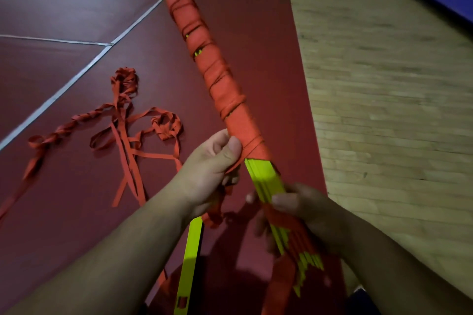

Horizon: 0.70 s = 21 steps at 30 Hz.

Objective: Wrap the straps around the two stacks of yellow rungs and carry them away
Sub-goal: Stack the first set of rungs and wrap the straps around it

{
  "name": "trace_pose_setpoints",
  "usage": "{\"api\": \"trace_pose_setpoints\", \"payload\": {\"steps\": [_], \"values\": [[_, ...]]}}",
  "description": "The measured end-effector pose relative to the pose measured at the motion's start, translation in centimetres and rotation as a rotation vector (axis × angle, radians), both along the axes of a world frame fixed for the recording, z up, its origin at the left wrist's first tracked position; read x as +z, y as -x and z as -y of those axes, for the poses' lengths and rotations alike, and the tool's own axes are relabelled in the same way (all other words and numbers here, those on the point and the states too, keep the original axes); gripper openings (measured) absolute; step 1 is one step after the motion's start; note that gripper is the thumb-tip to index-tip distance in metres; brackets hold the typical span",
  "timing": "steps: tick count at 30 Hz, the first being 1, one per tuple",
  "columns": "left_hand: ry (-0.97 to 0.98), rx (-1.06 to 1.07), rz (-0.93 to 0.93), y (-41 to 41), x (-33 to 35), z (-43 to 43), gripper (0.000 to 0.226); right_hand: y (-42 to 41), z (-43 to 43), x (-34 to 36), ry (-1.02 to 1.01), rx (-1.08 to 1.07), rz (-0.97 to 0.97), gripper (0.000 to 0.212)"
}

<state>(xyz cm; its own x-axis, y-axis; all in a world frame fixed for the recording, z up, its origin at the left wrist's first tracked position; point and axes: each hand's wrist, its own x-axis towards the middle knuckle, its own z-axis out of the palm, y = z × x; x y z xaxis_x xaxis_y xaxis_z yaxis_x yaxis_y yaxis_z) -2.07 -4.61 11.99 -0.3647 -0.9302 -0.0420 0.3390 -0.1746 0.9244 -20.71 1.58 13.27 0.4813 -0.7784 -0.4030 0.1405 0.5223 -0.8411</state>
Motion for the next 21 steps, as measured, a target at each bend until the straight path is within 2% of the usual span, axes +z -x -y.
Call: {"api": "trace_pose_setpoints", "payload": {"steps": [3, 5, 6, 8, 10, 12, 15, 17, 18, 21], "values": [[-0.057, 0.284, 0.173, 0.2, -0.3, 0.3, 0.039, -0.5, 0.3, -0.2, 0.193, -0.014, -0.413, 0.041], [-0.029, 0.369, 0.239, 0.5, -0.8, 0.3, 0.038, -1.3, 0.0, -0.8, 0.312, -0.021, -0.726, 0.052], [-0.004, 0.382, 0.268, 0.6, -0.9, 0.2, 0.036, -1.6, -0.1, -1.1, 0.364, -0.077, -0.833, 0.052], [0.046, 0.333, 0.322, 0.4, -1.2, 0.3, 0.035, -1.8, -0.1, -1.4, 0.438, -0.176, -0.879, 0.040], [0.050, 0.234, 0.338, -0.2, -1.2, 0.6, 0.039, -1.7, 0.0, -0.9, 0.405, -0.210, -0.742, 0.028], [0.048, 0.125, 0.342, -1.0, -1.3, 1.0, 0.041, -1.4, 0.0, 0.0, 0.318, -0.213, -0.473, 0.020], [0.102, -0.020, 0.380, -1.1, -0.5, 0.6, 0.019, -1.3, -0.2, 0.9, 0.245, -0.213, -0.204, 0.015], [0.061, -0.095, 0.289, -0.6, -0.1, 0.4, 0.033, -1.0, -0.3, 0.8, 0.165, -0.186, -0.099, 0.013], [0.025, -0.115, 0.227, -0.5, -0.1, 0.3, 0.038, -0.8, -0.3, 0.8, 0.116, -0.159, -0.049, 0.015], [-0.007, -0.126, 0.112, -0.3, -1.0, 0.2, 0.031, 0.2, -0.2, 0.8, 0.024, -0.057, 0.018, 0.035]]}}
